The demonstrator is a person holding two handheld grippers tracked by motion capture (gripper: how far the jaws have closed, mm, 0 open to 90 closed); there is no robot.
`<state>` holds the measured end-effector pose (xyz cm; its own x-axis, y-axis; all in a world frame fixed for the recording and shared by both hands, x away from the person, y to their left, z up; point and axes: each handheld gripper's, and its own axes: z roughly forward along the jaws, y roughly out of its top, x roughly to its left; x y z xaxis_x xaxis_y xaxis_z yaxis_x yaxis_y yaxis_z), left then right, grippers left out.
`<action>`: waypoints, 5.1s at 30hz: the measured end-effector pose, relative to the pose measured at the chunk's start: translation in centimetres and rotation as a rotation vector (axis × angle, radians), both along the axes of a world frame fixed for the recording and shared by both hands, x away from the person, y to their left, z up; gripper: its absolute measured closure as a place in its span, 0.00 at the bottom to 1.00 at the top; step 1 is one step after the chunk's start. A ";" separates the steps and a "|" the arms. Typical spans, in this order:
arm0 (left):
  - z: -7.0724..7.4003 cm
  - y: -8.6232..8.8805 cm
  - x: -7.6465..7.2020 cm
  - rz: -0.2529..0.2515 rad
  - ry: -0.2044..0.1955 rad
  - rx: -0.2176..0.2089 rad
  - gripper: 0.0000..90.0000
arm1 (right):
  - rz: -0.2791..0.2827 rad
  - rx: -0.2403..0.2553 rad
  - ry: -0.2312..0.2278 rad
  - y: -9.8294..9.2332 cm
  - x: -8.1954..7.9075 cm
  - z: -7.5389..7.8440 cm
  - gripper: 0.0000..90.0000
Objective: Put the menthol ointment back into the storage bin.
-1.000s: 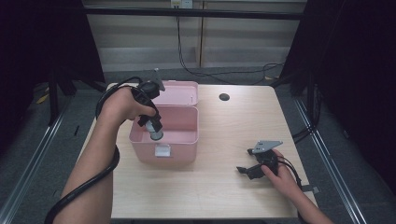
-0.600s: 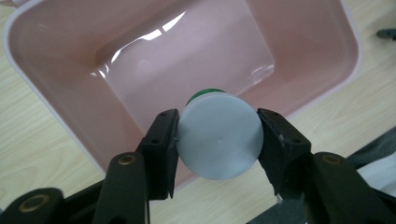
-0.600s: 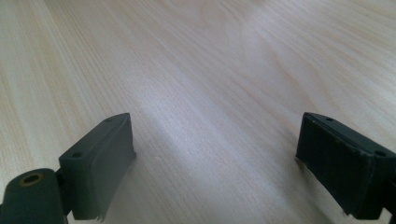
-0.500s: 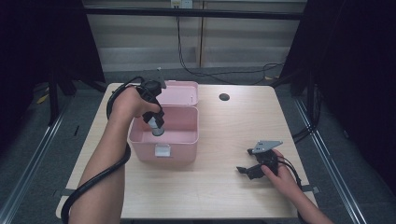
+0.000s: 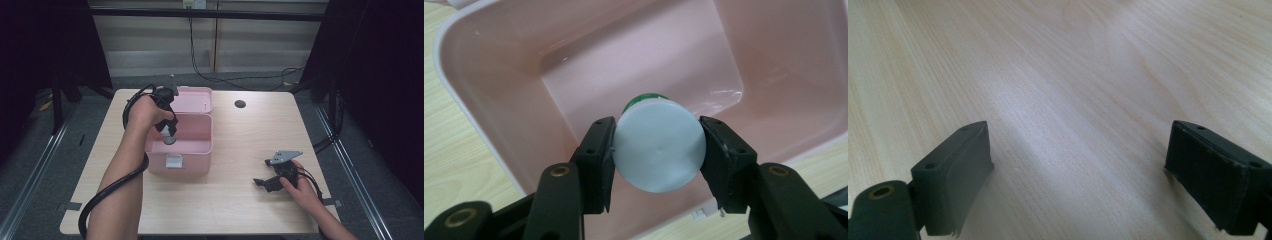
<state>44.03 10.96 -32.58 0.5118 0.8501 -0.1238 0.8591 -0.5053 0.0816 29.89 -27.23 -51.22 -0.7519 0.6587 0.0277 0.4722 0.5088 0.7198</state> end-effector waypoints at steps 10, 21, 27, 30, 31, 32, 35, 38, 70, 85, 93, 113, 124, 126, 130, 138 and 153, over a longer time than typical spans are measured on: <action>-1.3 0.2 1.0 0.057 0.005 -0.012 0.56 | 0.000 0.000 0.000 0.0 0.0 0.0 0.12; -2.9 0.0 1.9 0.096 -0.002 -0.008 0.56 | 0.000 0.000 0.000 0.0 0.0 0.0 0.12; -4.3 0.0 2.4 0.131 -0.001 -0.013 0.56 | 0.000 0.000 0.000 0.0 0.0 0.0 0.12; -4.9 0.1 2.6 0.132 0.001 -0.006 0.56 | 0.000 0.000 0.000 0.0 0.0 0.0 0.12; -5.1 0.1 2.7 0.135 -0.009 -0.003 0.56 | 0.001 0.000 0.000 0.0 0.0 0.0 0.12; -5.3 0.1 2.7 0.144 -0.019 0.004 0.56 | 0.001 0.000 0.000 0.0 0.0 0.0 0.12; -5.7 0.2 2.9 0.144 -0.022 0.002 0.56 | 0.001 0.001 0.000 0.0 0.0 0.0 0.12; -6.0 0.2 3.0 0.165 -0.034 0.001 0.56 | 0.001 0.000 0.000 0.0 0.0 0.0 0.12; -9.4 -1.0 4.3 0.184 -0.080 0.036 0.56 | 0.000 0.002 -0.001 0.0 0.0 0.0 0.12; -10.4 -0.9 4.6 0.203 -0.080 0.032 0.56 | -0.002 0.001 -0.001 0.0 0.0 0.0 0.12; -10.5 -0.9 4.6 0.197 -0.086 0.030 0.55 | -0.002 0.001 0.000 0.0 0.0 0.0 0.12; -10.0 -0.9 4.2 0.199 -0.069 0.016 0.43 | 0.000 0.002 -0.001 0.0 0.0 0.0 0.12; -8.9 -0.8 3.8 0.180 -0.065 0.018 0.36 | 0.001 0.001 0.000 0.0 0.0 0.0 0.12; -8.7 -0.8 3.8 0.178 -0.065 0.015 0.35 | 0.001 0.000 0.000 0.0 0.0 0.0 0.12; -8.1 -0.6 3.6 0.163 -0.074 0.011 0.34 | 0.001 0.000 0.000 0.0 0.0 0.0 0.12; -6.9 -0.5 3.1 0.150 -0.075 0.000 0.32 | 0.001 0.001 0.000 0.0 0.0 0.0 0.12; -4.0 -0.2 1.8 0.080 -0.071 -0.031 0.31 | 0.000 0.000 0.000 0.0 0.0 0.0 0.12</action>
